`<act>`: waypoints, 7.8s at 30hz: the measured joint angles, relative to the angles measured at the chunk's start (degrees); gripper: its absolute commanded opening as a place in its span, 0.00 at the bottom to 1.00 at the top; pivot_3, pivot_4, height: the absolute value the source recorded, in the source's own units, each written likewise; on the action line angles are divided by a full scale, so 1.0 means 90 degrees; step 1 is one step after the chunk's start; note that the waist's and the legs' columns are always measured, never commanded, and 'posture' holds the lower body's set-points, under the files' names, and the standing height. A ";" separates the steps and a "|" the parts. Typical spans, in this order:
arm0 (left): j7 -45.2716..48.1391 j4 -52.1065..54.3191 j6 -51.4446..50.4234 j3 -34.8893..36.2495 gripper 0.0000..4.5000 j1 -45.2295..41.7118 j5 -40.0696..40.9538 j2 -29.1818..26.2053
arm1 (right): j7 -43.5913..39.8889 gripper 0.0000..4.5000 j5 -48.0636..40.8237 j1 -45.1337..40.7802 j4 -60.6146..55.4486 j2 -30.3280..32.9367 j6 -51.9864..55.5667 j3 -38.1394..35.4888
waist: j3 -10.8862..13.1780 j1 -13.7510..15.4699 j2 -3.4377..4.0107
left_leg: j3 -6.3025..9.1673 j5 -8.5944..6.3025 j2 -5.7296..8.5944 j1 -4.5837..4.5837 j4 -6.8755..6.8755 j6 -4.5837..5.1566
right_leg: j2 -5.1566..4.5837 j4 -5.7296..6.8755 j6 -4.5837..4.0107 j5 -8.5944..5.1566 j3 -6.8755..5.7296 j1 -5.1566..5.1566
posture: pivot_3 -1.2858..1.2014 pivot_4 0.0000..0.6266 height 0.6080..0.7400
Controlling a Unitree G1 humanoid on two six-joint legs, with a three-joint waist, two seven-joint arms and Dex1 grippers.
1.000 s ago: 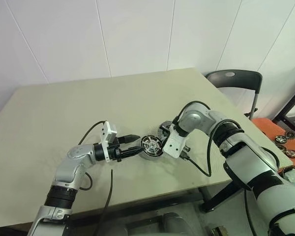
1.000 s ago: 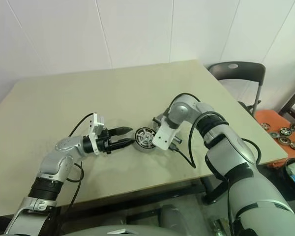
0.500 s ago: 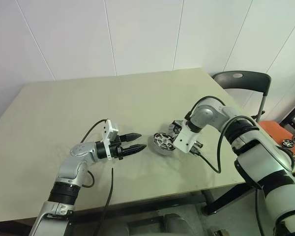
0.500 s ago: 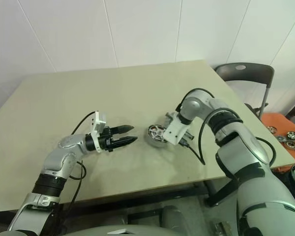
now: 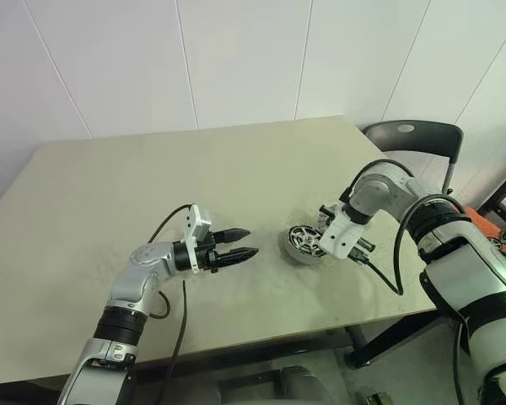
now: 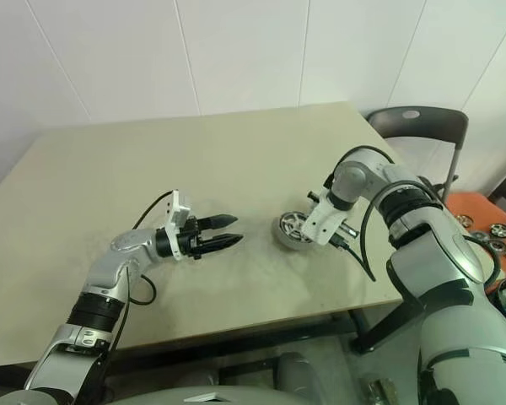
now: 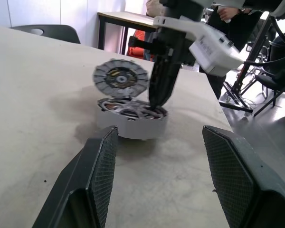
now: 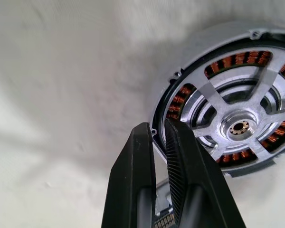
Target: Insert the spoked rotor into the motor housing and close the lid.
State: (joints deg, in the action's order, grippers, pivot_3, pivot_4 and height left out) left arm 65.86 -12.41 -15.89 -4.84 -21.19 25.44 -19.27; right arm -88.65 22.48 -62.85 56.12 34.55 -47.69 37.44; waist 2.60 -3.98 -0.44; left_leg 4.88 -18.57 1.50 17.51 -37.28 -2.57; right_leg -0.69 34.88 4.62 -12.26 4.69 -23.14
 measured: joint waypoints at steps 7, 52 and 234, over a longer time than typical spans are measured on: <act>-0.0053 0.0025 -0.0001 -0.0008 0.67 0.0037 0.0003 0.0020 | -0.0419 0.02 -0.0471 0.0051 -0.0483 -0.0610 0.2524 0.0044 | -0.0002 -0.0029 -0.0003 | 0.0002 0.0001 -0.0014 -0.0013 0.0000 -0.0001 | 0.0016 0.0026 -0.0005 0.0001 0.0001 -0.0009 | 0.52 0.00 1.00; -0.0534 0.0768 -0.0182 0.0130 0.67 0.0635 0.0033 -0.0077 | -0.0280 0.36 -0.0895 0.0011 -0.1023 -0.1421 0.3734 0.0614 | -0.0010 -0.0060 -0.0016 | -0.0003 0.0001 -0.0014 -0.0025 -0.0019 -0.0001 | 0.0019 0.0029 -0.0005 -0.0003 -0.0013 0.0010 | 0.52 0.00 1.00; -0.0258 0.1149 -0.0933 0.0704 0.67 0.0295 0.0702 -0.1299 | 0.3673 0.00 -0.3838 0.3509 -0.3697 -0.1468 0.7517 -0.3003 | -0.0008 0.0151 -0.0009 | -0.0016 -0.0039 -0.0008 0.0046 -0.0079 0.0066 | 0.0010 -0.0051 0.0014 0.0016 -0.0011 -0.0005 | 0.52 0.00 1.00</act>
State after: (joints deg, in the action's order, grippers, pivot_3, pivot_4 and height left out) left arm 63.54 -2.07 -24.29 1.49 -18.53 31.76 -30.96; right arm -55.59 -12.06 -31.27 22.85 21.34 19.97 10.41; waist 2.53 -2.61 -0.53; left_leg 4.74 -18.92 1.43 17.92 -37.99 -1.98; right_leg -0.60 34.42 4.74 -12.12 4.59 -23.18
